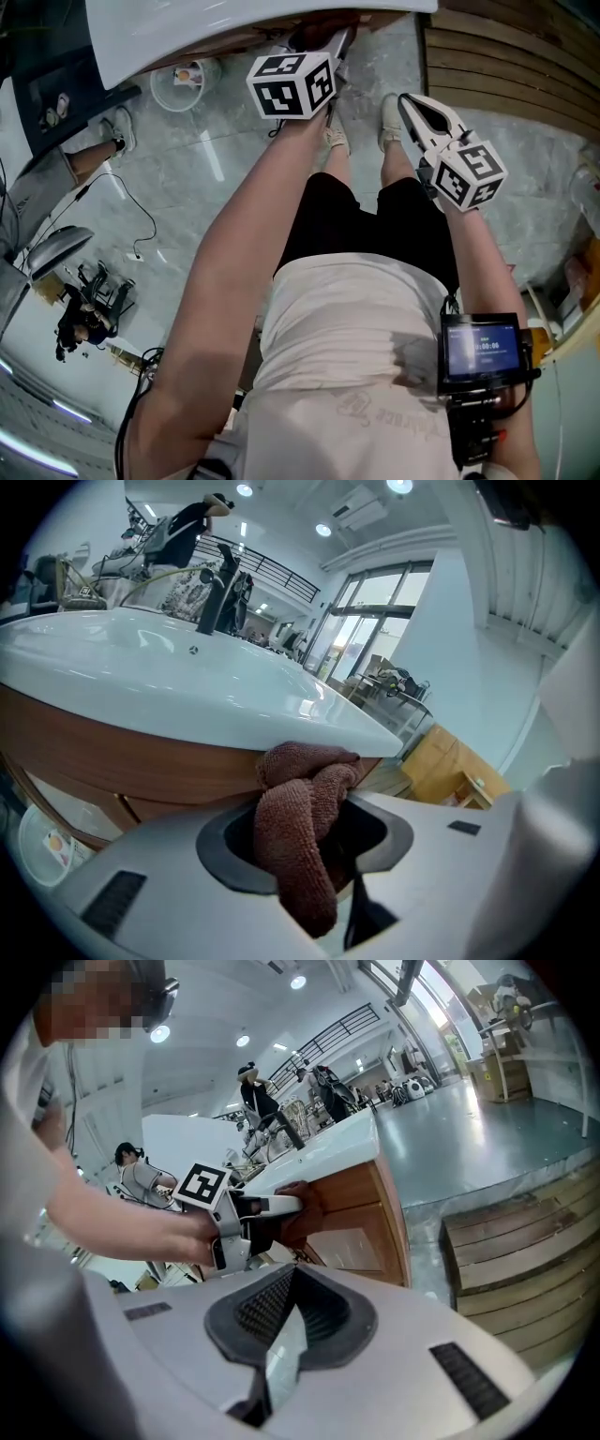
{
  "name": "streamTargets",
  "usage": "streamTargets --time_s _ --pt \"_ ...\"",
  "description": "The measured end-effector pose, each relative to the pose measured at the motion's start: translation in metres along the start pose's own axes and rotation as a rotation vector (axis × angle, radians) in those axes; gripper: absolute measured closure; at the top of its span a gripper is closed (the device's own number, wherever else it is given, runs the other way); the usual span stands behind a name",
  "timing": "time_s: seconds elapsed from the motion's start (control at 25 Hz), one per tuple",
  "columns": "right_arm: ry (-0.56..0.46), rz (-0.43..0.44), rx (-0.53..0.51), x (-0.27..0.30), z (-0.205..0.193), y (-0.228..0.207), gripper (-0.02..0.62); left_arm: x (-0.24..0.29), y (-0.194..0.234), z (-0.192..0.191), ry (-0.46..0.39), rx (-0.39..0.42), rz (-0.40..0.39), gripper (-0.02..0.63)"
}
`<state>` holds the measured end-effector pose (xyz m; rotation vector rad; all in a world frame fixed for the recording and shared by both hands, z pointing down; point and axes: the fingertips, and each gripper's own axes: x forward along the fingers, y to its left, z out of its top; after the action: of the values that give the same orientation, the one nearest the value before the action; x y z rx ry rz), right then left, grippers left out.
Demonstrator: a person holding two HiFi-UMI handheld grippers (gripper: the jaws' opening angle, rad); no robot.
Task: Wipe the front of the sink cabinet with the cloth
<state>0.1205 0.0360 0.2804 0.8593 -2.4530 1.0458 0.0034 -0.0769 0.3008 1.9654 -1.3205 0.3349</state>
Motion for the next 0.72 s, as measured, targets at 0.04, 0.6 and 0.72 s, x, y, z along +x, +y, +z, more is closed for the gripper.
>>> streamTargets --time_s 0.04,0.6,0.72 --pt "0.0 0.001 -0.002 0.0 0.0 0.0 0.583 -0.001 0.0 0.0 0.002 0.004 -0.001 0.434" --pt "0.006 -0.024 -0.01 0.084 0.001 0.076 0.583 -0.072 0.124 0.007 -0.006 -0.001 0.028 0.433" --pt "0.007 -0.019 -0.006 0.082 -0.007 0.084 0.583 -0.083 0.138 0.003 -0.004 -0.001 0.059 0.433"
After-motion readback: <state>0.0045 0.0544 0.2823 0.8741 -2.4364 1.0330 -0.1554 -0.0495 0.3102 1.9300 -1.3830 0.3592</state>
